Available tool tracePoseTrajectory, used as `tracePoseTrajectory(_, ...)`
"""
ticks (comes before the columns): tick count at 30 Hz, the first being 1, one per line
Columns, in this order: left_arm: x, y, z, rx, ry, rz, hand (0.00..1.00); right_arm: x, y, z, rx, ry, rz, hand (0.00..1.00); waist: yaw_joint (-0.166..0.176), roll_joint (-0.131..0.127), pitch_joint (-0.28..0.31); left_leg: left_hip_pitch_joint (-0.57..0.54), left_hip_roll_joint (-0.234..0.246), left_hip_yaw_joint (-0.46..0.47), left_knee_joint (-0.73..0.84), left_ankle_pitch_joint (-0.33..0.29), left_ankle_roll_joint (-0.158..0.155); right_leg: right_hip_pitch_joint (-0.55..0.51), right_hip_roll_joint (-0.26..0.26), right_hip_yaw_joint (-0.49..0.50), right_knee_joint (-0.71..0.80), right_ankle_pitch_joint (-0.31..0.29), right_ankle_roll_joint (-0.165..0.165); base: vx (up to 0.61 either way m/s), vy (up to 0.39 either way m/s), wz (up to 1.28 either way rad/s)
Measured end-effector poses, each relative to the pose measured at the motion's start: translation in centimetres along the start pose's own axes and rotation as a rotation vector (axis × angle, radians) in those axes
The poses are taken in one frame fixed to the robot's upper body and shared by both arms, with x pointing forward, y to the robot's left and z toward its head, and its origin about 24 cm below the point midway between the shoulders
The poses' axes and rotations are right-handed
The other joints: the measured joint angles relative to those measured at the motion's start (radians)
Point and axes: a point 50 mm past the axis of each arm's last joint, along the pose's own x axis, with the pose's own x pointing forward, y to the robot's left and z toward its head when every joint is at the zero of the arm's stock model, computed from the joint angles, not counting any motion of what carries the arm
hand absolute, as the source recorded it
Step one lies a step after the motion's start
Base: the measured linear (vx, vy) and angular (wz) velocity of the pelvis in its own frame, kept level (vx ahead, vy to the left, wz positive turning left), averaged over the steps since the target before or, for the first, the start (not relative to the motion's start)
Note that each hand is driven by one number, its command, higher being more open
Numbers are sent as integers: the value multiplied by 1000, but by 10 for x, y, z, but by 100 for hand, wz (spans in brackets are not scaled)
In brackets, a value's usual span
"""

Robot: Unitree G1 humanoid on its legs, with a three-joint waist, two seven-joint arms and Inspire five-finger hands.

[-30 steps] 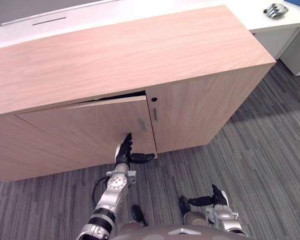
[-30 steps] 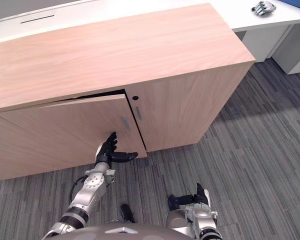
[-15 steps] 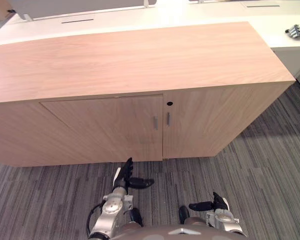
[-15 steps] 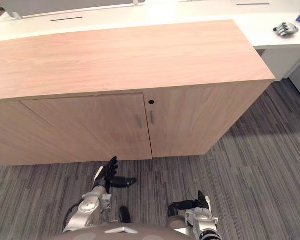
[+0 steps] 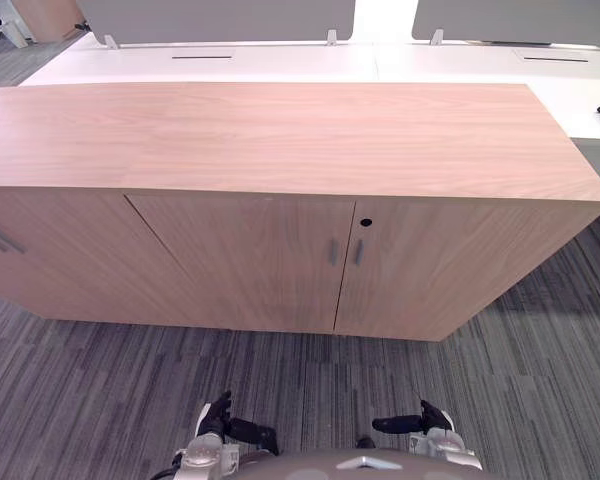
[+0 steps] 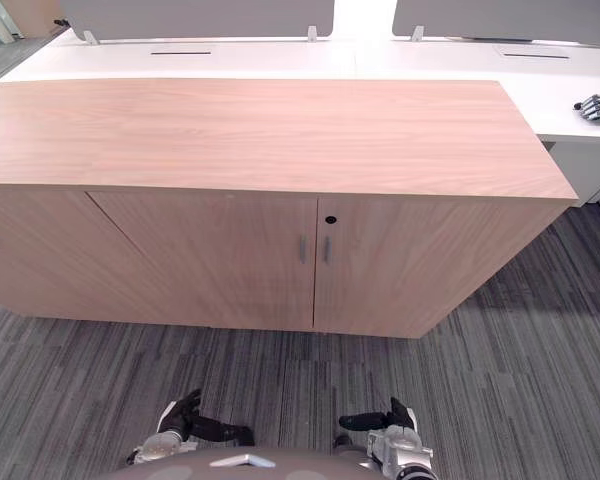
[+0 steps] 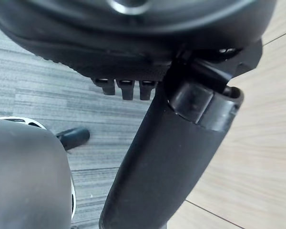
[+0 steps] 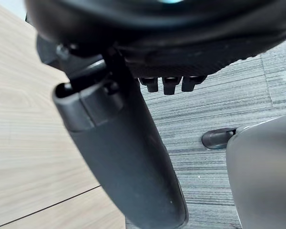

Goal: Walk over to the cabinet, pick up the folder, carry it to the office cabinet, place the folder inside the office cabinet, then close the office cabinet door

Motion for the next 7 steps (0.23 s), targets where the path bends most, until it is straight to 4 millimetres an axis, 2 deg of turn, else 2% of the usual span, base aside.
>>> tracePoseTrajectory(7,2,2,-1,-40,21,18,100,1,2,1,6,10,3,100,-2,-6,13,19,2,4,0,-8,-6,13,2,1,13,-14,-2,4,0,0)
